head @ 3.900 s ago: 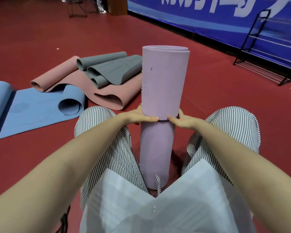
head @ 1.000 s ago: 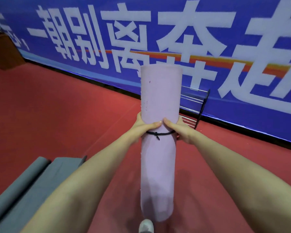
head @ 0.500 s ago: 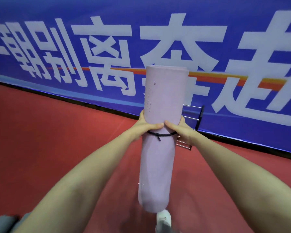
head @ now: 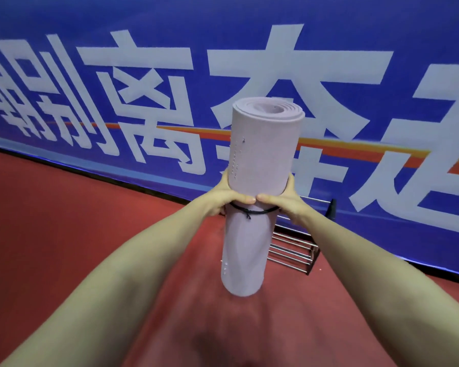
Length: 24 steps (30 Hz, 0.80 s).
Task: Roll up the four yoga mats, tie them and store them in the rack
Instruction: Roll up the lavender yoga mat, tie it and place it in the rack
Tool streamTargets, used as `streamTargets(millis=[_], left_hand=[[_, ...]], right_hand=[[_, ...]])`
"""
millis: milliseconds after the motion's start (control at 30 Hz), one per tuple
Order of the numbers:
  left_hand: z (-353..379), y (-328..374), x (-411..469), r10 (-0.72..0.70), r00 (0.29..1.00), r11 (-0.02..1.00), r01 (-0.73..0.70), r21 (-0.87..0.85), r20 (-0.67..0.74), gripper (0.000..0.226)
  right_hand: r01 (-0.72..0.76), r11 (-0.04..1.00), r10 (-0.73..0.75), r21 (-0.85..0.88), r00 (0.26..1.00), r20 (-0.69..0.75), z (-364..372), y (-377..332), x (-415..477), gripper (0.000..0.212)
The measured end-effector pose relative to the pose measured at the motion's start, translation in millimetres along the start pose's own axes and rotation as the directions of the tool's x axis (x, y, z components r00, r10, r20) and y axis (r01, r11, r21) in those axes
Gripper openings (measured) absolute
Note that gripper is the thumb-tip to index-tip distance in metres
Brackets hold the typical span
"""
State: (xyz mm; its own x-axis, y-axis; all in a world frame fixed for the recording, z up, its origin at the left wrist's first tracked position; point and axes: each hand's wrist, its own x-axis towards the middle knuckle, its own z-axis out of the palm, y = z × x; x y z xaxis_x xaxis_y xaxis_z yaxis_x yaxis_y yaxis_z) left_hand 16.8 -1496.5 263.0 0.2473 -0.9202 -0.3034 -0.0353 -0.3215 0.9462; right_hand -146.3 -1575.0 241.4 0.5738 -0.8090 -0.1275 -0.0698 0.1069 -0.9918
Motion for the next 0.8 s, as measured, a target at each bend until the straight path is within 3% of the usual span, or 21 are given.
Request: streamTargets(millis=[167,433,567,800], left_hand=[[-17,23,102,0.067,0.997,0.997,-0.069,0.043,0.048,0.108],[-55,53,262,0.1,0.989,0.993,-0.106,0.044,0.11,0.12],[-70,67,329,0.118,0.982,0.989,-0.13,0.076,0.145,0.113],[-86,61,411,0.041,0.985,0.985,-0.068,0.159,0.168,0.119]], right_hand=[[-0.029,0.997,0.027,-0.069,0.999,-0.024,-24,-6,96,0.14],[0.012,0.996,-0.023,-0.084,0.992,-0.127,-50,-10,249,0.127],[-0.008,0.993,-0.01,-0.115,0.987,-0.159,-62,-13,310,0.124],[-0.06,0.99,0.04,-0.124,0.986,-0.163,-68,-3,374,0.143]])
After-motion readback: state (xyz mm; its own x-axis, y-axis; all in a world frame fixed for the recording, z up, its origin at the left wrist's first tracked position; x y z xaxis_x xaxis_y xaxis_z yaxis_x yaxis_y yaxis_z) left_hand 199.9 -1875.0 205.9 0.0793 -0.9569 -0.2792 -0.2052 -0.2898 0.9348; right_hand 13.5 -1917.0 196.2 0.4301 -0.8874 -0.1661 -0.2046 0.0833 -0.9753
